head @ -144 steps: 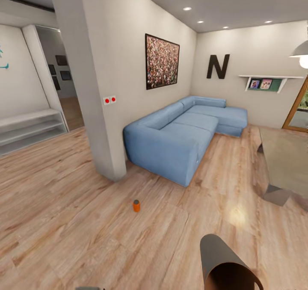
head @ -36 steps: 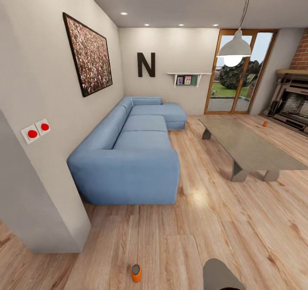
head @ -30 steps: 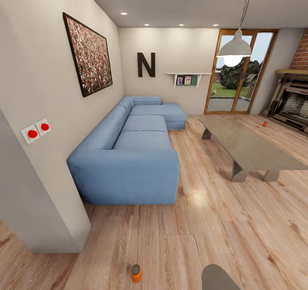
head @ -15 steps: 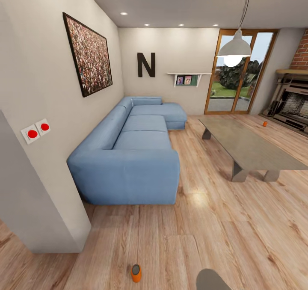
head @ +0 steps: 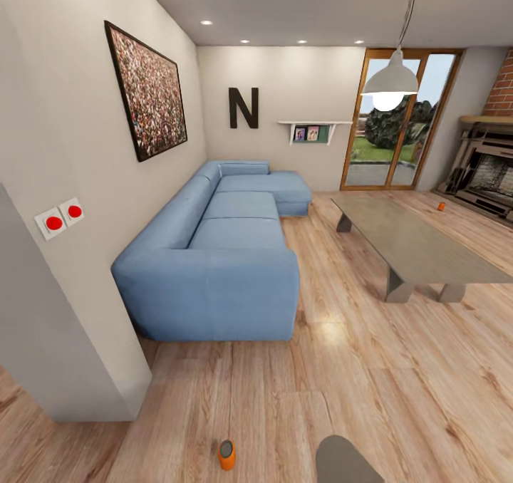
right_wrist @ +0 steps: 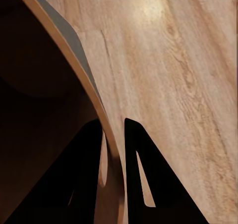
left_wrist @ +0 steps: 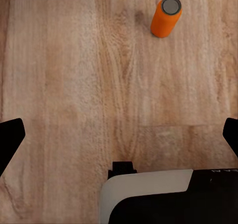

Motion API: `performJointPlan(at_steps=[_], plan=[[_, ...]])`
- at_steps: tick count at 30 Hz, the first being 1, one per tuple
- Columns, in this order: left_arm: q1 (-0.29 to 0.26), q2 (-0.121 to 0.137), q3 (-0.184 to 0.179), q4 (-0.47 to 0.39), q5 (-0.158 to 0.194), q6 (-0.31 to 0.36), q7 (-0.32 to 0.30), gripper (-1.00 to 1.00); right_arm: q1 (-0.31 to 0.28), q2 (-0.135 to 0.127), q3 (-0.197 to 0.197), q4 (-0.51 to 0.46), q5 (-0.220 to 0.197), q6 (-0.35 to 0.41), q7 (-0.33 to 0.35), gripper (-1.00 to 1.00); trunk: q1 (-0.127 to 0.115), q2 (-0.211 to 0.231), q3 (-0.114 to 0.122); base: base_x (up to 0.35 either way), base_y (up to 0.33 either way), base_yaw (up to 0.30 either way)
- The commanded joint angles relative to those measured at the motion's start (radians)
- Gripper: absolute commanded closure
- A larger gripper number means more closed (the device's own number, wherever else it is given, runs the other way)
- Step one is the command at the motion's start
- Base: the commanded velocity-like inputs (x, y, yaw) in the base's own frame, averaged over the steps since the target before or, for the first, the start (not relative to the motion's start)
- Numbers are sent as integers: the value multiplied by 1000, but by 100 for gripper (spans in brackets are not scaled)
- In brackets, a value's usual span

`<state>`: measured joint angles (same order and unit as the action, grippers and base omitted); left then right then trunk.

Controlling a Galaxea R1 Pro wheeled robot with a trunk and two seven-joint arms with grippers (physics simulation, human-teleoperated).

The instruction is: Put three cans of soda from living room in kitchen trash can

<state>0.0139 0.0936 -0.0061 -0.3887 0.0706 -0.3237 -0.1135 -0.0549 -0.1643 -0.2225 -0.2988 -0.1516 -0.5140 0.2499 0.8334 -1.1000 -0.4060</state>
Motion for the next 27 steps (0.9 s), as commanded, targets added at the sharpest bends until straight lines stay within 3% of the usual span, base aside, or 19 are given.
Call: performJointPlan(at_steps=[1, 13, 15, 20, 27], plan=[[0, 0, 0, 0, 0, 0, 0, -100, 0, 0, -1, -4, 1, -1, 6, 100, 0, 0, 0, 0, 0, 0], [0, 0, 0, 2, 1, 0, -5, -100, 0, -15, -7, -103, 1, -1, 30, 100, 0, 0, 0, 0, 0, 0], [0, 0, 0, 2, 3, 0, -8, -100, 0, -17, -9, -182, 0, 3, 60, 100, 0, 0, 0, 0, 0, 0], [-4, 0, -1, -6, 6, 0, -9, -100, 0, -17, -12, -252, 1, 10, 92, 100, 0, 0, 0, 0, 0, 0], [-57, 1, -2, -91, 3, 23, -8, -100, -1, -17, -13, -345, 1, 21, 105, 100, 0, 0, 0, 0, 0, 0]])
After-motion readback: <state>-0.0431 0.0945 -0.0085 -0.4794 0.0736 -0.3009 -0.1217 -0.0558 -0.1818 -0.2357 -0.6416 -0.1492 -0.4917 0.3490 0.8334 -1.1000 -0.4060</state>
